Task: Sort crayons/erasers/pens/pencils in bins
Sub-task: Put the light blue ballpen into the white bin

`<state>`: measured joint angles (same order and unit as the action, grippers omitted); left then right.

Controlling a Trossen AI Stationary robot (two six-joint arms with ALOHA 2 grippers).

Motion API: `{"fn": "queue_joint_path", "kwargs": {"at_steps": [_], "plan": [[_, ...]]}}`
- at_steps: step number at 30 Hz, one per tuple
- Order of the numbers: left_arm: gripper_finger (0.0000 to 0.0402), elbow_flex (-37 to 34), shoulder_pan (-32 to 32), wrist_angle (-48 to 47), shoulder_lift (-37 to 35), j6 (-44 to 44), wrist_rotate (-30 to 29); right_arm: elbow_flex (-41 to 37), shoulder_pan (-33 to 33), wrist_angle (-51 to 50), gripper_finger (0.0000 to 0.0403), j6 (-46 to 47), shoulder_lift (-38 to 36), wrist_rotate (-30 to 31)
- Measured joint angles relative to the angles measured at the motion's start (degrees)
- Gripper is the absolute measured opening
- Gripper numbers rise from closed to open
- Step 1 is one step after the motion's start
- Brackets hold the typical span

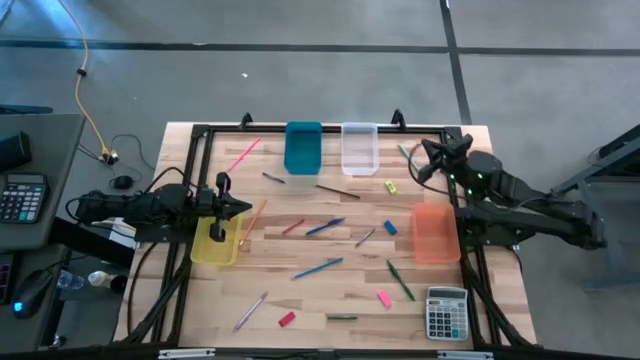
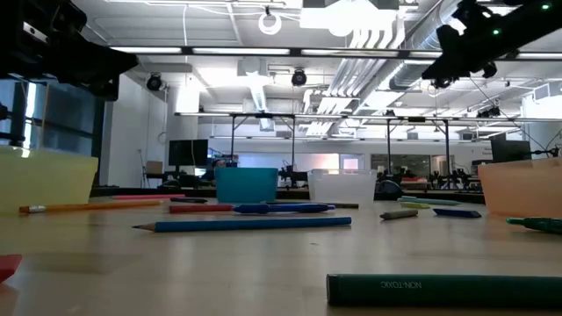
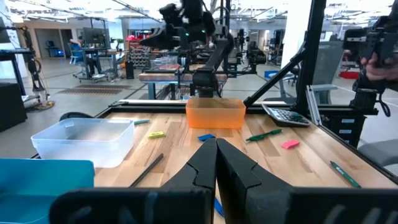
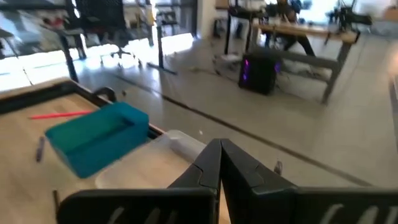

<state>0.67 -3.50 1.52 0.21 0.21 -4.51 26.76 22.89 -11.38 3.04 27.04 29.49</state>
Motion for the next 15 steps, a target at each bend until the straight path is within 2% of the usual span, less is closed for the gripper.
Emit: {"fn": "queue_joint_path", "kwargs": {"at_steps": [5,9,15], "plan": [[0.0000,0.0,0.0,0.0,0.0,0.0,0.0,5.4,7.3,-0.9,0.0000,4.0,9.4,-5.7],[0.0000,0.0,0.0,0.0,0.0,0.0,0.0,11.7,13.5,-7.4,0.0000,8.5,17.0,-10.9],[0.0000,0.0,0.0,0.0,0.0,0.0,0.0,18.5,19.3,-10.4,0.0000,7.4,26.0,-12.9]]}}
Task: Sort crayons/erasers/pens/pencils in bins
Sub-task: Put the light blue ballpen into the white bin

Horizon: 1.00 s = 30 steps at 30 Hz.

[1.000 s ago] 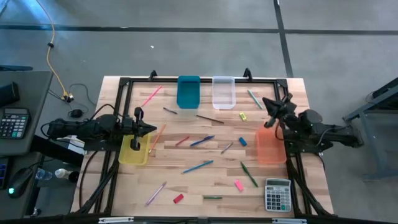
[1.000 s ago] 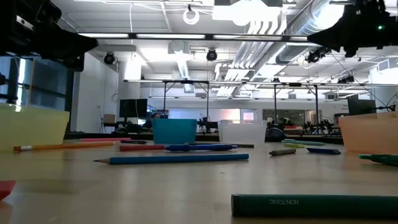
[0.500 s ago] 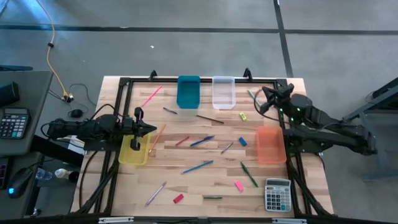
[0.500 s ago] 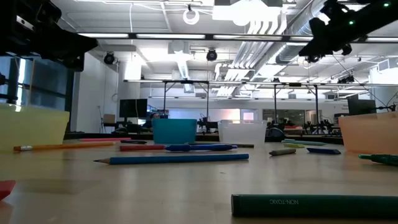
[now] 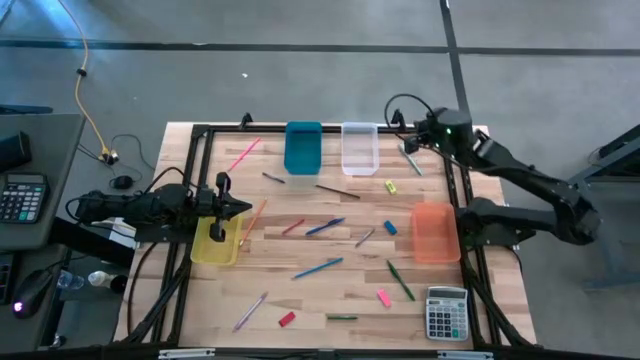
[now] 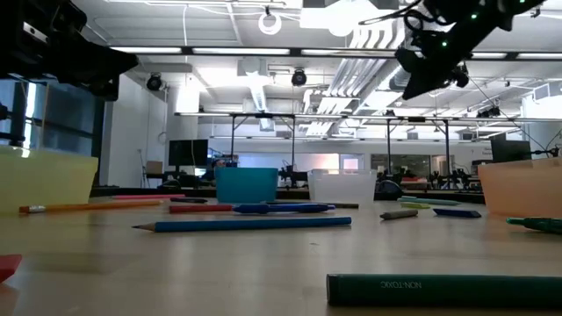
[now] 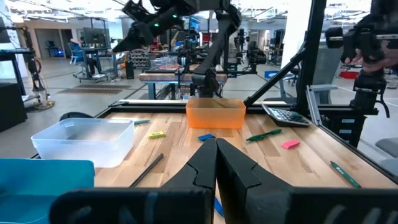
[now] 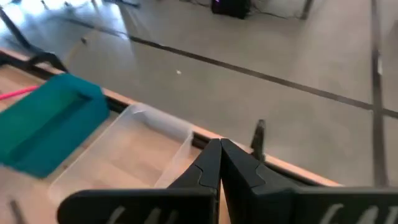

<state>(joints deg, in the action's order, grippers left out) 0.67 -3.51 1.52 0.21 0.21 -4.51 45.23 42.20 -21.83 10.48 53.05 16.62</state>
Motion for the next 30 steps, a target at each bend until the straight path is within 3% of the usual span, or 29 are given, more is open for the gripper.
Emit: {"fn": "queue_joint_path", "kwargs": {"at_steps": [9,22,30], "plan": [[0.0000,0.0,0.0,0.0,0.0,0.0,0.0,9.7,7.4,-12.5,0.0000,-11.8,12.8,-17.2],[0.0000,0.0,0.0,0.0,0.0,0.0,0.0,13.9,10.0,-18.6,0.0006,-9.0,29.2,-17.7],[0.0000,0.0,0.0,0.0,0.0,0.0,0.0,14.0,10.6,-22.3,0.0081,-7.9,35.0,-17.0]]}}
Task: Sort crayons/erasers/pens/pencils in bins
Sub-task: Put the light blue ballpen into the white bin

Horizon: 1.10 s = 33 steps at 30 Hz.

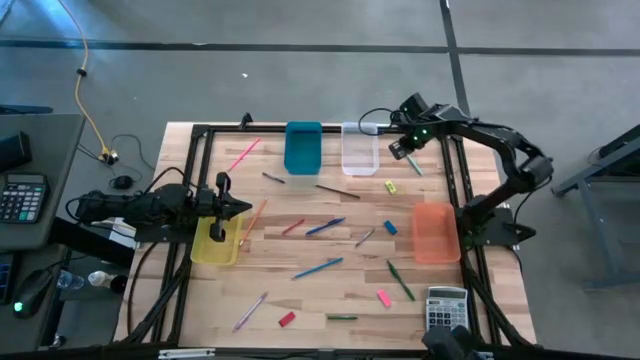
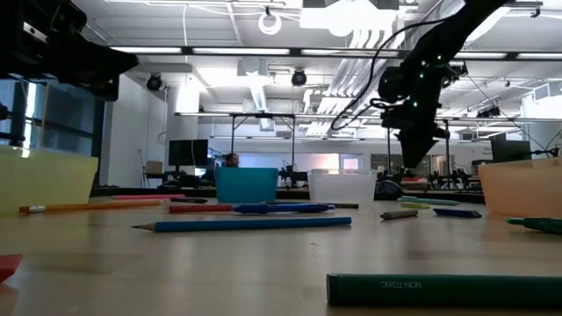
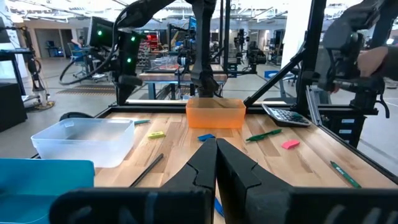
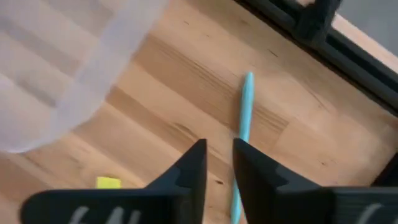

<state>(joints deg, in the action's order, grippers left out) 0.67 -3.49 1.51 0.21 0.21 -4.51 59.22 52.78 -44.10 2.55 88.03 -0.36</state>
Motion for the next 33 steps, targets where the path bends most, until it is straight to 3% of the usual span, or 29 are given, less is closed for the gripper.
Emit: {"fn": "queue_joint_path", "kwargs": {"at_steps": [6,23,27,33], "plan": [[0.0000,0.0,0.0,0.0,0.0,0.0,0.0,0.0,1.4,1.5,0.0116,-1.3,3.8,1.1],[0.0000,0.0,0.0,0.0,0.0,0.0,-0.1,0.1,3.8,8.4,0.0119,-1.5,15.2,0.7],[0.0000,0.0,0.0,0.0,0.0,0.0,-0.2,0.2,3.7,8.6,0.0108,-1.2,15.7,0.3],[0.0000,0.0,0.0,0.0,0.0,0.0,-0.2,0.2,3.7,8.6,0.0060,-1.0,15.7,0.3]]}}
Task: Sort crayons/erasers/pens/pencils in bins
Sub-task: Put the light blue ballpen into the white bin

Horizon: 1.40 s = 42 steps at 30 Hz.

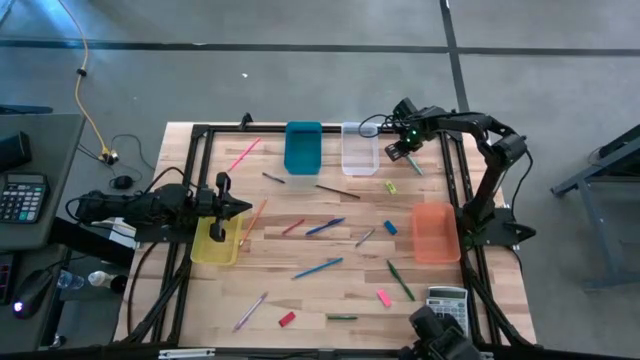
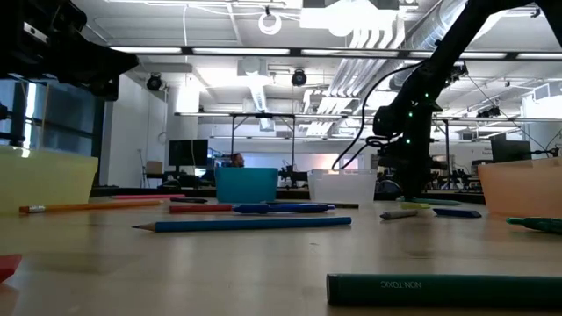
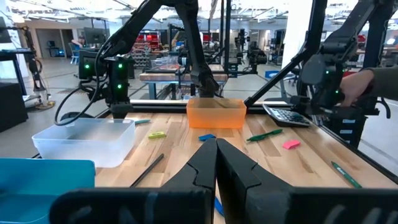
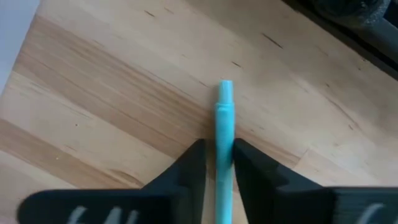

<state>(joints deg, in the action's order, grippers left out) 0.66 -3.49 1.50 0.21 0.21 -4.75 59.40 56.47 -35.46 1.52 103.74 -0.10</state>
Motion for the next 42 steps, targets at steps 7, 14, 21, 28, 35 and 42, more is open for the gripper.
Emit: {"fn": "queue_joint_path", "kwargs": {"at_steps": [7,14,21,28,35,42], "plan": [[0.0000,0.0,0.0,0.0,0.0,0.0,0.0,-0.1,-0.2,-0.1,0.0017,0.2,-0.5,-0.4],[0.0000,0.0,0.0,0.0,0.0,0.0,0.0,-0.3,-0.3,-2.0,0.0017,5.4,-5.9,-5.7],[0.0000,0.0,0.0,0.0,0.0,0.0,0.0,-0.3,-1.2,-0.6,0.0018,11.7,-16.0,-9.7],[0.0000,0.0,0.0,0.0,0.0,0.0,0.0,-0.3,-4.6,7.5,0.0018,17.8,-25.4,-10.9],[0.0000,0.0,0.0,0.0,0.0,0.0,0.1,-0.2,-13.4,24.1,0.0019,21.5,-24.9,-9.8],[0.0000,0.0,0.0,0.0,0.0,0.0,0.1,-0.1,-17.5,32.9,0.0019,22.0,-17.5,-7.1]]}}
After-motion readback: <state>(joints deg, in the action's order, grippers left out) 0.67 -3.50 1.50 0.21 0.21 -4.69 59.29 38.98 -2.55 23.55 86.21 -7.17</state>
